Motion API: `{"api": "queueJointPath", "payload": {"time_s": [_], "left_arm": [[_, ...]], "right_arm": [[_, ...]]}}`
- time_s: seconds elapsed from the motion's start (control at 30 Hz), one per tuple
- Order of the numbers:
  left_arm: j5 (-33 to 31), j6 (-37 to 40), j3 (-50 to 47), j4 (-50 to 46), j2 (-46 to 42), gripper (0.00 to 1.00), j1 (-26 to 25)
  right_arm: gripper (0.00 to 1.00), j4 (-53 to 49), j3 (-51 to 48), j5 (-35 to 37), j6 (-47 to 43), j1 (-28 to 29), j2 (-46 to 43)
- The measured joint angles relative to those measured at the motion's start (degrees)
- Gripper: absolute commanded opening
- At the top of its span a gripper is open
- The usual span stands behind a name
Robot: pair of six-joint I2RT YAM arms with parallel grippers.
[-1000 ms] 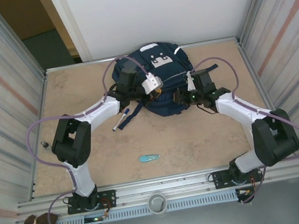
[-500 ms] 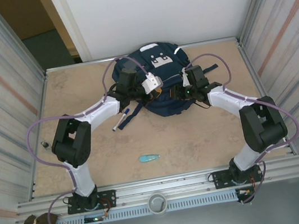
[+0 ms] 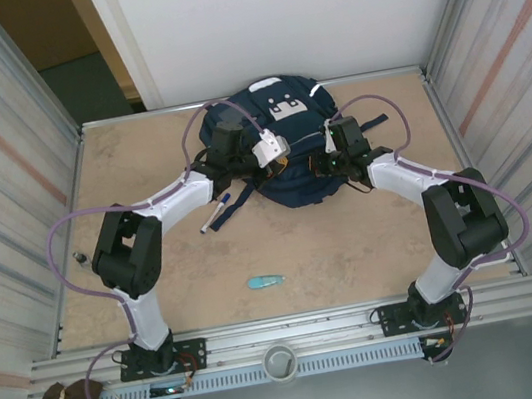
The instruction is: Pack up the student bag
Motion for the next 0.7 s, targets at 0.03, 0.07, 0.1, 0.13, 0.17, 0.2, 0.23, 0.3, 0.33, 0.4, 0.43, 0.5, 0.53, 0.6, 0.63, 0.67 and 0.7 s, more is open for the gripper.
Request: {"api": "queueJointPath", "payload": {"time_s": [0.03,0.07,0.1,0.13,0.17,0.2,0.23,0.3,0.33,0.4,0.43,0.5,0.53,0.6,0.63,0.67,0.7], "left_arm": [[0.0,0.04,-0.11,0.0,0.0,0.0,0.11],[-0.02,0.2,-0.26,0.0,0.0,0.0,0.2],[-0.09,0.37,-0.39,0.0,0.0,0.0,0.22],[-0.48,0.63,-0.61,0.0,0.0,0.02,0.22],[-0.92,1.11,-0.94,0.0,-0.09,0.11,0.2],[-1.33,1.55,-1.2,-0.07,-0.2,0.18,0.17],[-1.9,2.27,-1.51,-0.28,-0.35,0.28,0.11],[-3.8,3.45,-1.99,-1.16,-1.14,0.44,-0.13],[-4.96,4.22,-2.14,-1.55,-1.7,0.5,-0.37],[-7.37,5.77,-2.25,-2.16,-2.82,0.57,-0.98],[-8.61,6.64,-2.25,-2.32,-3.34,0.6,-1.6],[-10.71,8.35,-2.23,-2.4,-4.02,0.63,-3.19],[-11.74,9.29,-2.08,-2.6,-4.02,0.63,-4.17],[-13.42,10.82,-1.31,-3.41,-3.56,0.63,-5.6],[-14.08,11.47,-0.59,-4.09,-3.08,0.62,-6.19],[-14.71,12.15,0.15,-4.46,-2.47,0.61,-6.58],[-15.15,12.66,0.87,-4.79,-1.9,0.57,-6.75]], "right_arm": [[0.0,0.42,-0.24,-0.04,0.0,-0.04,-0.04],[0.0,0.9,-0.68,-0.13,0.0,-0.17,-0.17],[0.0,1.27,-1.18,-0.22,-0.02,-0.24,-0.39],[0.0,1.55,-1.97,-0.31,0.0,-0.35,-1.03],[0.0,1.75,-2.82,-0.52,0.0,-0.44,-1.84],[0.0,1.86,-3.39,-0.9,0.0,-0.42,-2.56],[0.0,2.03,-3.98,-1.46,0.02,-0.42,-3.43],[0.0,2.19,-4.63,-1.92,0.04,-0.31,-4.87],[0.0,2.19,-4.98,-2.1,0.09,-0.26,-5.7],[0.0,2.21,-5.49,-2.75,0.28,-0.24,-6.95],[0.0,2.21,-5.7,-3.06,0.37,-0.15,-7.45],[0.0,2.14,-6.21,-3.41,0.7,0.24,-8.35],[0.0,1.99,-6.47,-3.58,1.07,0.57,-8.9],[0.0,1.05,-6.69,-3.8,1.4,1.33,-9.9],[0.0,0.52,-6.71,-4.04,1.51,1.77,-10.51],[0.0,0.15,-6.71,-4.17,1.53,2.12,-10.99],[0.0,-0.35,-6.71,-4.37,1.55,2.47,-11.56]]}}
